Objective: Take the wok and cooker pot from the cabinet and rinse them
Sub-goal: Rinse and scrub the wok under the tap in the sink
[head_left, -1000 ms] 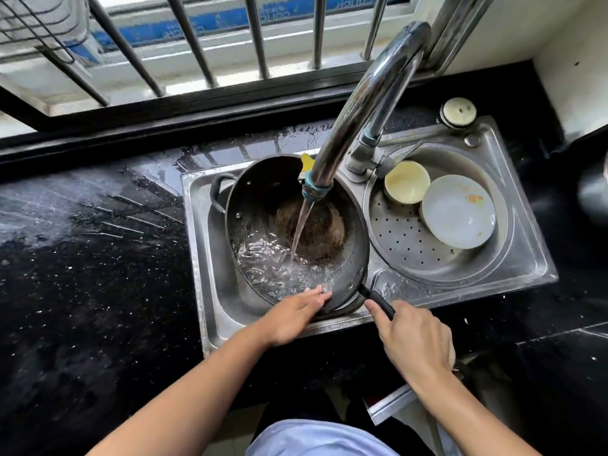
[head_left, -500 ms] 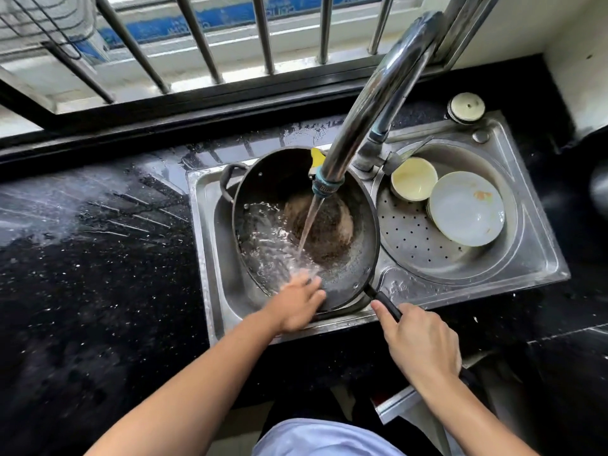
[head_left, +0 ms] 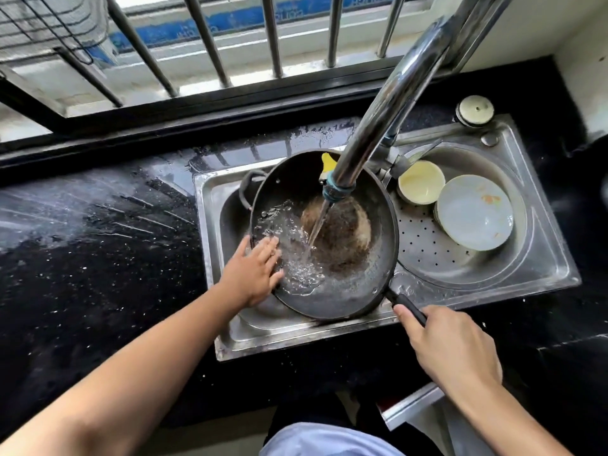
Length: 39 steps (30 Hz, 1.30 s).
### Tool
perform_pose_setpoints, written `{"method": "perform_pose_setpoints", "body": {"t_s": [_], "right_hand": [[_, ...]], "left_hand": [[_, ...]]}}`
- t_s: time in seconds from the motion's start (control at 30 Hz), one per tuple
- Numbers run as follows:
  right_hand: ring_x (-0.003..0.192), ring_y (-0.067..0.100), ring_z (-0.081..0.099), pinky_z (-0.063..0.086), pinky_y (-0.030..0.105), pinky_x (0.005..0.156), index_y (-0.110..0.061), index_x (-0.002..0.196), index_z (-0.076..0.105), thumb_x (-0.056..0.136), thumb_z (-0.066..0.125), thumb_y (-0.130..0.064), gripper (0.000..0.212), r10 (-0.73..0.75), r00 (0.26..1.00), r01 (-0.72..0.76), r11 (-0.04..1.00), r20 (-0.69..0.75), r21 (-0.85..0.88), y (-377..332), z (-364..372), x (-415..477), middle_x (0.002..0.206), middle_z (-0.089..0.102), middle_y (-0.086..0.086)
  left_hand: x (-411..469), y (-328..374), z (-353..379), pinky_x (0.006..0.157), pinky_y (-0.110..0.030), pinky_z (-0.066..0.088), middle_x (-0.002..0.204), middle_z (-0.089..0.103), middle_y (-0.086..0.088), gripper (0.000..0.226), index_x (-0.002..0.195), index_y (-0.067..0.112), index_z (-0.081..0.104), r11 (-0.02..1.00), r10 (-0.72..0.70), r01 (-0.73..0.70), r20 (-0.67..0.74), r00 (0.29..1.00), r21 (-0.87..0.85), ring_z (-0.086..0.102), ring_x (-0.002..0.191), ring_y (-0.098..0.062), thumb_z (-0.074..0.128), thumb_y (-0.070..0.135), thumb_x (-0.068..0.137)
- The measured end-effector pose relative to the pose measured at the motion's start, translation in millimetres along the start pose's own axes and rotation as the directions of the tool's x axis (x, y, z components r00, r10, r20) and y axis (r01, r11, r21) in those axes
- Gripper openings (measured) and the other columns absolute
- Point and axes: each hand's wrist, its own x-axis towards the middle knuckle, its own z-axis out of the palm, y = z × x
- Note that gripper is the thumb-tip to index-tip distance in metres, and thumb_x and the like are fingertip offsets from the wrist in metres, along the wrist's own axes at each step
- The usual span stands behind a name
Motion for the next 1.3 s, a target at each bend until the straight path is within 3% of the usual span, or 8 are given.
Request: {"method": "perform_pose_setpoints", "body": {"t_s": [0.17, 0.37, 0.47, 0.6, 0.83, 1.0, 1.1, 1.3], "right_hand": [[0.070, 0.029, 0.061, 0.040, 0.034, 0.057, -0.021, 0.069, 0.058, 0.087, 0.034, -0.076, 0.063, -0.027, 0.999, 0.027, 1.000, 0.021, -0.012, 2.5, -19.1, 11.7, 0.060, 0.050, -0.007], [0.056, 0.016, 0.048, 0.039, 0.033, 0.054, -0.018, 0.064, 0.056, 0.085, 0.042, -0.075, 0.062, 0.010, 0.988, -0.027, 0.994, 0.151, 0.105, 1.7, -18.7, 13.4, 0.062, 0.054, -0.010], [0.055, 0.010, 0.046, 0.036, 0.031, 0.050, -0.018, 0.066, 0.053, 0.087, 0.041, -0.072, 0.060, -0.013, 0.983, -0.009, 0.993, 0.182, 0.117, 1.1, -21.4, 12.1, 0.066, 0.055, -0.008], [0.060, 0.012, 0.053, 0.042, 0.033, 0.052, -0.017, 0.067, 0.052, 0.086, 0.039, -0.071, 0.058, -0.048, 0.973, 0.019, 0.991, 0.224, 0.129, 2.0, -25.0, 6.3, 0.068, 0.057, -0.007], [0.065, 0.016, 0.060, 0.048, 0.032, 0.060, -0.017, 0.066, 0.055, 0.080, 0.046, -0.073, 0.059, 0.006, 0.917, -0.077, 0.984, 0.400, 0.163, 3.9, -16.1, -7.0, 0.071, 0.061, -0.003], [0.058, 0.013, 0.060, 0.047, 0.029, 0.057, -0.014, 0.056, 0.052, 0.074, 0.045, -0.076, 0.065, 0.020, 0.899, -0.146, 0.955, 0.437, 0.256, -2.8, -5.6, -15.5, 0.059, 0.061, -0.002], [0.046, 0.008, 0.047, 0.037, 0.023, 0.049, -0.014, 0.048, 0.043, 0.072, 0.047, -0.078, 0.069, 0.004, 0.895, -0.149, 0.945, 0.445, 0.292, -3.1, -3.5, -18.8, 0.048, 0.049, -0.004], [0.039, 0.007, 0.040, 0.033, 0.027, 0.046, -0.015, 0.048, 0.038, 0.070, 0.050, -0.081, 0.071, -0.035, 0.880, -0.158, 0.919, 0.473, 0.360, -3.7, 4.0, -23.4, 0.040, 0.041, -0.005]], "left_hand": [[-4.8, 29.1, -13.6, 0.128, -0.056, 0.000, 0.175, 0.008, -0.014, 0.072, 0.163, 0.007, 0.022, 0.971, -0.108, 0.113, 0.031, 0.994, -0.209, 0.002, 0.162, -0.028, 0.013, 0.051, 0.108], [-23.1, 76.5, -29.0, 0.127, -0.034, 0.001, 0.171, -0.005, -0.027, 0.059, 0.162, 0.009, 0.030, 0.715, 0.153, 0.043, 0.216, 0.964, -0.698, -0.005, 0.161, -0.033, 0.029, 0.039, 0.112], [-28.1, 60.9, -26.3, 0.130, -0.038, 0.009, 0.174, 0.014, -0.014, 0.055, 0.162, 0.021, 0.035, 0.783, 0.091, 0.028, 0.159, 0.983, -0.621, 0.010, 0.161, -0.028, 0.031, 0.038, 0.110], [-16.7, 41.4, -30.1, 0.111, -0.051, 0.045, 0.158, 0.035, -0.018, 0.059, 0.149, 0.014, 0.042, 0.890, -0.140, 0.161, 0.081, 0.987, -0.426, 0.036, 0.145, -0.039, 0.044, 0.042, 0.097], [27.1, -10.9, -41.9, 0.110, -0.045, 0.043, 0.162, 0.039, -0.009, 0.071, 0.160, 0.021, 0.033, 0.982, -0.104, 0.099, -0.027, 0.994, -0.163, 0.042, 0.141, -0.031, 0.050, 0.039, 0.094], [37.4, 14.7, -57.1, 0.119, -0.057, 0.027, 0.169, 0.030, 0.003, 0.054, 0.151, 0.032, 0.048, 0.953, -0.006, 0.060, 0.180, 0.984, -0.297, 0.033, 0.150, -0.035, 0.047, 0.038, 0.097], [34.8, 29.8, -69.1, 0.113, -0.040, 0.041, 0.153, 0.055, -0.013, 0.044, 0.140, 0.017, 0.062, 0.943, 0.093, 0.020, 0.321, 0.943, -0.332, 0.053, 0.136, -0.036, 0.048, 0.033, 0.102], [-9.0, 17.7, -115.1, 0.106, -0.031, 0.041, 0.149, 0.058, -0.020, 0.050, 0.146, 0.010, 0.056, 0.958, 0.045, 0.082, 0.424, 0.904, -0.276, 0.057, 0.134, -0.033, 0.042, 0.038, 0.107]]}}
